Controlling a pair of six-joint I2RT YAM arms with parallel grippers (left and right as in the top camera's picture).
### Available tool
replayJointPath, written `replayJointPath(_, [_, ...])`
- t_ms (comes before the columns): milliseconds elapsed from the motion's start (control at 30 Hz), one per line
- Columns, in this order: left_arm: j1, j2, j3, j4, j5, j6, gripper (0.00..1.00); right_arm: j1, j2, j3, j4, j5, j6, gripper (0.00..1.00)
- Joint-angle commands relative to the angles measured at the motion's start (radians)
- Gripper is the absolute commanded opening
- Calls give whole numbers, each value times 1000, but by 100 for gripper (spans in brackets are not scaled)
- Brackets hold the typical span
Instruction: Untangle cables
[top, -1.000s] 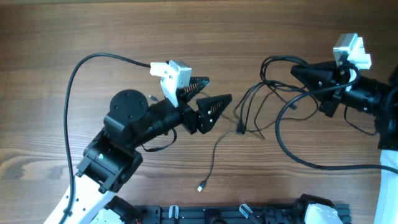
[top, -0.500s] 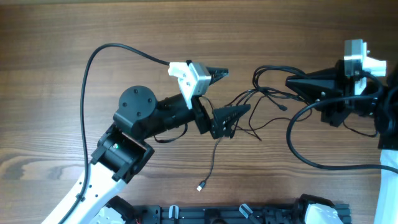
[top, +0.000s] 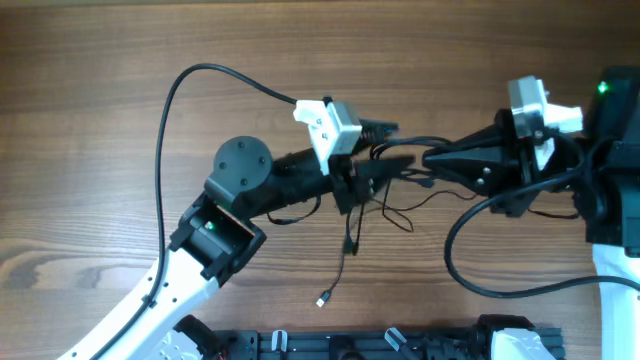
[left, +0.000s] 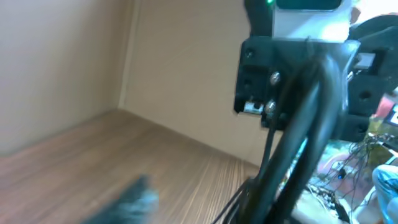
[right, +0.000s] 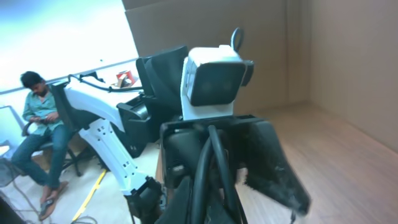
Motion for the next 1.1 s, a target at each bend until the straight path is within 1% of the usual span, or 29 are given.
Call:
replayJointPath(0, [-2, -1, 7, 16, 15, 11, 4, 13, -1, 5, 2, 95, 53, 4])
replayJointPath(100, [-2, -1, 7, 16, 14, -18, 4, 13, -1, 5, -2, 289, 140, 4])
replayJointPath(167, [-1, -1, 7, 16, 6, -18, 4, 13, -1, 5, -1, 316, 140, 5])
replayJointPath(200, [-1, -1, 7, 14, 2, -19, 4, 13, -1, 5, -1, 359, 144, 11])
replayJointPath(233, [-2, -1, 7, 13, -1, -19, 4, 13, -1, 5, 2, 454, 186, 24])
replayJointPath(267, [-2, -1, 7, 10, -5, -19, 4, 13, -1, 5, 6, 561, 247, 45])
replayJointPath(333, [-2, -1, 7, -13, -47, -19, 4, 13, -1, 5, 4, 755, 361, 68])
replayJointPath(367, [-2, -1, 7, -27, -96, -22, 4, 13, -1, 5, 0, 793, 395, 78])
replayJointPath(400, [-2, -1, 7, -30, -136, -50, 4, 13, -1, 5, -2, 795, 399, 81])
replayJointPath(433, [-2, -1, 7, -30, -167, -73, 4, 13, -1, 5, -5, 794, 399, 82])
replayJointPath(500, [-2, -1, 7, -29, -196, -77, 4, 13, -1, 5, -16, 784, 396, 83])
replayJointPath(533, [-2, -1, 7, -29, -213, -94, 4, 13, -1, 5, -24, 752, 377, 83])
replayJointPath(567, [-2, -1, 7, -30, -240, -106, 4, 13, -1, 5, -39, 688, 314, 83])
replayJointPath(600, [-2, -1, 7, -30, -257, -117, 4, 13, -1, 5, -49, 648, 282, 83])
replayJointPath(667, [-2, -1, 7, -25, -301, -147, 4, 13, -1, 5, -64, 563, 261, 83])
replayJointPath(700, [-2, -1, 7, -24, -300, -147, 4, 13, -1, 5, -66, 562, 261, 83])
replayJointPath(767, [-1, -1, 7, -16, -255, -146, 4, 13, -1, 5, -64, 596, 259, 81])
replayJointPath(800, [-2, -3, 7, -13, -237, -141, 4, 13, -1, 5, -60, 645, 259, 80])
replayJointPath(833, [-2, -6, 7, -13, -213, -113, 4, 13, -1, 5, -55, 721, 260, 80])
replayJointPath(867, [-1, -13, 7, -9, -210, -112, 4, 13, -1, 5, -53, 803, 264, 80])
replayJointPath(933, [-1, -24, 7, -2, -210, -113, 4, 13, -1, 5, -51, 877, 263, 80])
replayJointPath(1000, [-2, -39, 7, -3, -209, -114, 4, 13, -1, 5, -38, 916, 264, 80])
replayJointPath(1033, [-2, -46, 7, -2, -201, -117, 4, 13, -1, 5, -18, 903, 272, 80])
replayJointPath(1067, [-2, -48, 7, 8, -155, -117, 4, 13, -1, 5, 11, 885, 299, 80])
